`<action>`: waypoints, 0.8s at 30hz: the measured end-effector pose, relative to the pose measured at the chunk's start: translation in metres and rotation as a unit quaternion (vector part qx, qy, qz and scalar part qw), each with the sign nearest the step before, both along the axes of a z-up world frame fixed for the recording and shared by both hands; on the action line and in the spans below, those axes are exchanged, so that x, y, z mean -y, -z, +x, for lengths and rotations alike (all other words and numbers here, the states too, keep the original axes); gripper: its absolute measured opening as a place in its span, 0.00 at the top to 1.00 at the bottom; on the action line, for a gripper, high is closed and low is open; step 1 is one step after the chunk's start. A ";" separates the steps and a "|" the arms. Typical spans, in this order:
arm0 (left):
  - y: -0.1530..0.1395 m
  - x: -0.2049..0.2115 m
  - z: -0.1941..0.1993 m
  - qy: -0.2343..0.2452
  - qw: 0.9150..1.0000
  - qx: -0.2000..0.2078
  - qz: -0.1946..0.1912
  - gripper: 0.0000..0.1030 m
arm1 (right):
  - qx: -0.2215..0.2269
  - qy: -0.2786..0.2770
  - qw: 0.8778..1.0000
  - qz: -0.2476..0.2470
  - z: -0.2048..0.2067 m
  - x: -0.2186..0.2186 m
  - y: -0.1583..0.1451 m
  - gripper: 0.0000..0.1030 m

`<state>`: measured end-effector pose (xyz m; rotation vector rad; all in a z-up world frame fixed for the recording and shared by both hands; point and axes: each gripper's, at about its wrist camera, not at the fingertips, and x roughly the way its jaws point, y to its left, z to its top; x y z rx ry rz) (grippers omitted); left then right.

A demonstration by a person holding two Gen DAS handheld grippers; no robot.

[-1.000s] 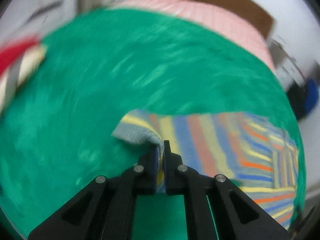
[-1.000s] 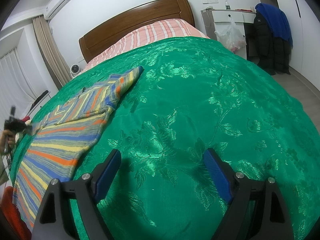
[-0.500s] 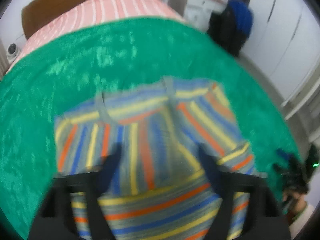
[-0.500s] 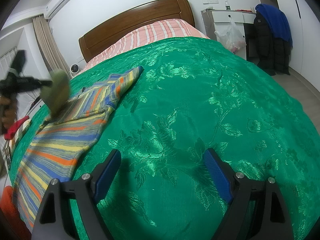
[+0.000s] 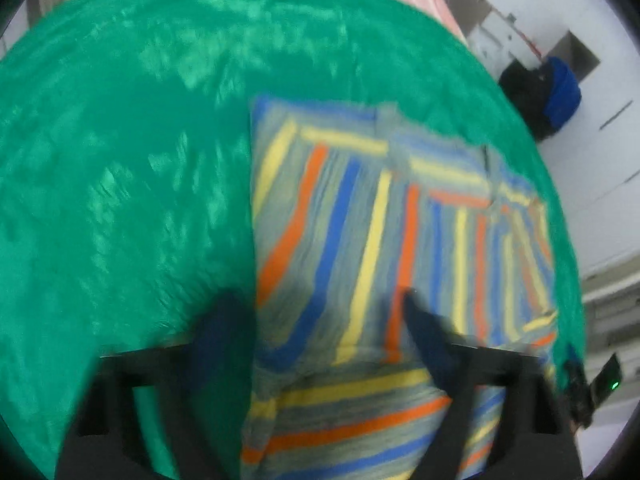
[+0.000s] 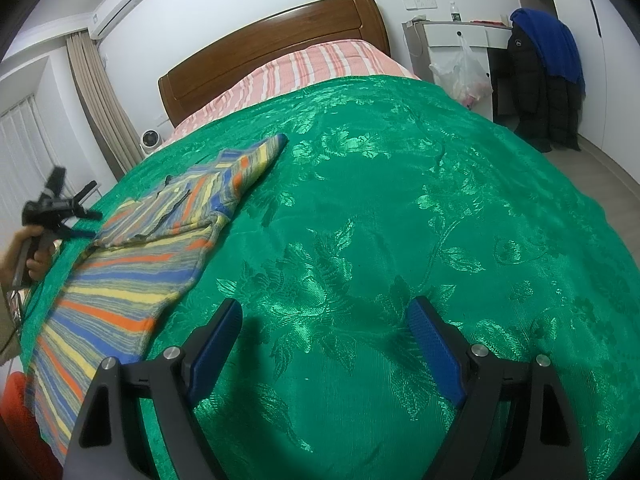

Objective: Fold small clothes

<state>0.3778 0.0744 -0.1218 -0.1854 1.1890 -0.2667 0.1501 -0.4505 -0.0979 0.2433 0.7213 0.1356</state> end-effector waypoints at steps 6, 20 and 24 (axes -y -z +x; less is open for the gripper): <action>-0.002 -0.038 -0.026 -0.085 0.995 0.044 -0.020 0.95 | -0.002 0.000 1.000 -0.003 0.002 -0.001 -0.001 0.18; 0.008 -0.033 -0.062 -0.094 0.982 0.064 0.149 0.01 | -0.003 0.000 1.000 -0.003 0.003 -0.001 0.000 0.18; -0.026 -0.041 -0.101 -0.120 0.974 0.114 0.155 0.02 | -0.003 0.001 1.000 -0.006 0.003 -0.002 -0.001 0.18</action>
